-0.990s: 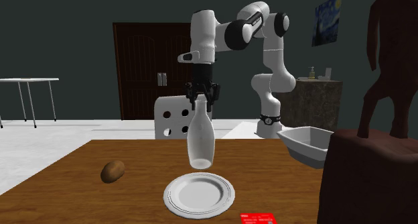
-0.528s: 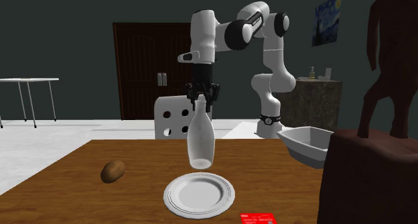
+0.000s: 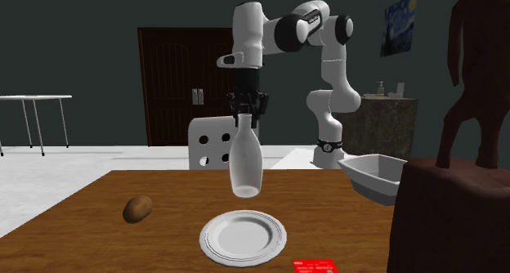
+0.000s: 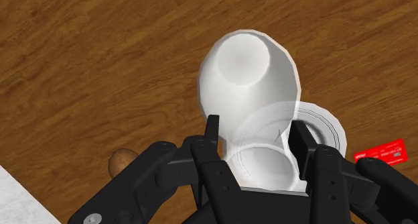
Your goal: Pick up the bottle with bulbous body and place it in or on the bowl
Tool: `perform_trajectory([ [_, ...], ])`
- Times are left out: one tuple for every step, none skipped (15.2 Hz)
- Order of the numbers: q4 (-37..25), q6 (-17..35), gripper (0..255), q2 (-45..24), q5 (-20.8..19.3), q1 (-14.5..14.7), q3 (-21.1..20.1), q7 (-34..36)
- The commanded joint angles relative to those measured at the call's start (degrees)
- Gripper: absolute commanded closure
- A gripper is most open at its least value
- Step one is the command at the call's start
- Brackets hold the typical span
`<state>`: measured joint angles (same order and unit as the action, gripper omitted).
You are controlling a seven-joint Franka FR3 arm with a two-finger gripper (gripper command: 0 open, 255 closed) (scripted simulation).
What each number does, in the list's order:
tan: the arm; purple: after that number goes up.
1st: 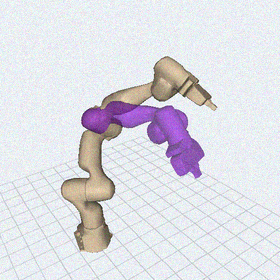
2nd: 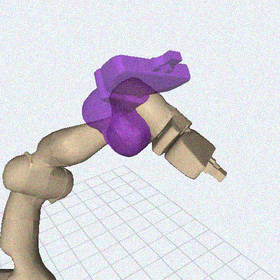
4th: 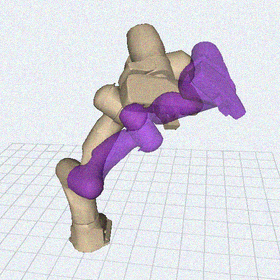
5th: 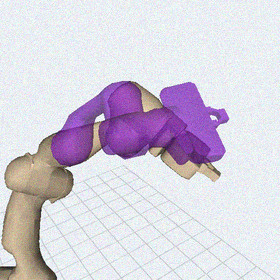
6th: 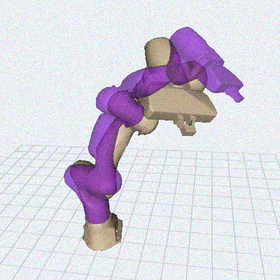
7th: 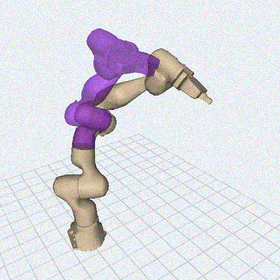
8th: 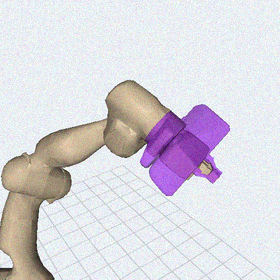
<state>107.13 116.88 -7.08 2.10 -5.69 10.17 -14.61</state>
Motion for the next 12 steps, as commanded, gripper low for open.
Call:
perform_trajectory([
  [-1.45,-1.56,255,0.13,-0.05,0.01,0.00,0.09],
  [-2.01,-2.29,255,0.30,-0.10,0.02,0.01,0.12],
  [-2.59,-3.03,255,0.46,-0.14,0.02,0.01,0.16],
  [-3.19,-3.76,255,0.60,-0.18,0.02,0.02,0.19],
  [-3.79,-4.50,255,0.73,-0.21,0.02,0.02,0.22],
  [-4.42,-5.24,255,0.85,-0.24,0.03,0.03,0.24],
  [-5.05,-5.98,255,0.96,-0.27,0.03,0.03,0.27],
  [-5.71,-6.73,255,1.05,-0.30,0.03,0.03,0.29],
  [-6.37,-7.48,255,1.14,-0.32,0.02,0.04,0.31],
  [-7.06,-8.23,255,1.21,-0.34,0.02,0.04,0.33],
  [-7.75,-8.98,255,1.26,-0.36,0.02,0.05,0.35],
  [-8.47,-9.74,255,1.31,-0.37,0.01,0.05,0.37],
])
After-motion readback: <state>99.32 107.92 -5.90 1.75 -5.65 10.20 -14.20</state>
